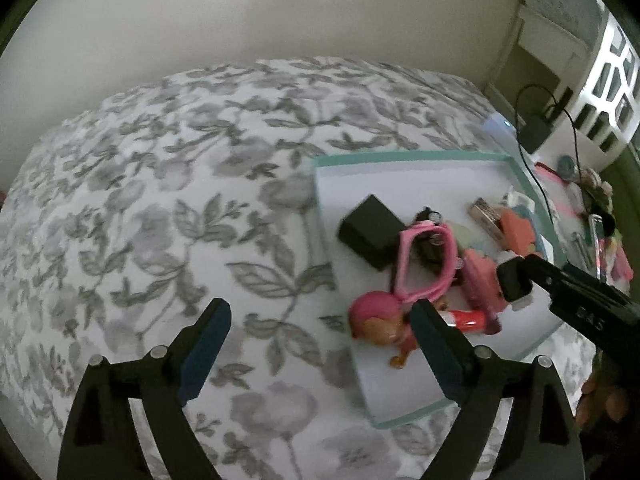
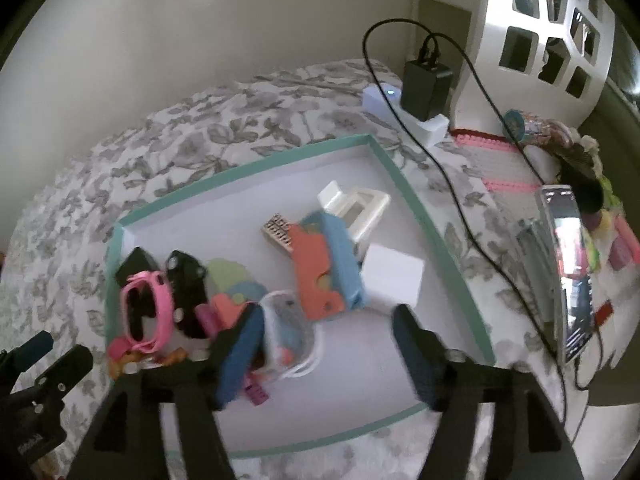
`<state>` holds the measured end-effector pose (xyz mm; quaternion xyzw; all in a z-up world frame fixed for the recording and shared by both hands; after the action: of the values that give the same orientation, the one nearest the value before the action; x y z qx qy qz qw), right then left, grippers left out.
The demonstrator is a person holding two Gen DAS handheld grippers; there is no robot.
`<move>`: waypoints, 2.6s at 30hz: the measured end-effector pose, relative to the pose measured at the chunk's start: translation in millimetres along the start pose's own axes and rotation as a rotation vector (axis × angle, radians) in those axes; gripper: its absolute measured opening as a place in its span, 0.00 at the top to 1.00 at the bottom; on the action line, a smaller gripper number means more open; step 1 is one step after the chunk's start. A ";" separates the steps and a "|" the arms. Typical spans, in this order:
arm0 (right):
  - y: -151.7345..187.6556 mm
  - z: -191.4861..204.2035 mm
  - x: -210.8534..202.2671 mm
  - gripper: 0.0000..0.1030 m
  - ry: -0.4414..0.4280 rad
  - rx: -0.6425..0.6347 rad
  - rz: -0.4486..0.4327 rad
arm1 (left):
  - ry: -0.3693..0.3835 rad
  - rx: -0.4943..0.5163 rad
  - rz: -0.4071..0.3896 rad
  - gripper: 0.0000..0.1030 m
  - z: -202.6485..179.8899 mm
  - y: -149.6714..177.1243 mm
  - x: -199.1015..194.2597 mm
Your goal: Organize rigid objects
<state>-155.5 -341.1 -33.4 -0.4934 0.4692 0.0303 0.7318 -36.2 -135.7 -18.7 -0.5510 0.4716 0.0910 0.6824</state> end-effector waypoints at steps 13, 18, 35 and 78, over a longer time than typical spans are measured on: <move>7.7 32.6 -32.3 0.00 -0.099 -0.043 -0.077 | -0.059 -0.109 -0.065 0.08 41.1 9.1 -26.6; 8.5 41.6 -43.2 0.00 -0.123 -0.047 -0.094 | -0.057 -0.152 -0.082 0.08 52.7 9.7 -37.6; 10.4 62.7 -62.1 0.00 -0.151 -0.100 -0.134 | -0.194 -0.137 -0.105 0.08 68.4 11.0 -56.5; 12.4 66.5 -54.9 0.00 -0.150 -0.096 -0.107 | -0.266 -0.072 -0.092 0.08 65.0 11.6 -50.8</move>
<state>-148.8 -261.9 2.2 -0.5486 0.3840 0.0507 0.7409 -35.7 -56.7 7.9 -0.5791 0.3476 0.1486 0.7223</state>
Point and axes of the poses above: each gripper's, at about its wrist camera, not at the fingertips, and x roughly the way its jaws point, z to its left, y to its underside, the point moved 1 cm from there along x, roughly the way its jaws point, and after that the axes turned 15 degrees about -z, right-handed, at the moved point
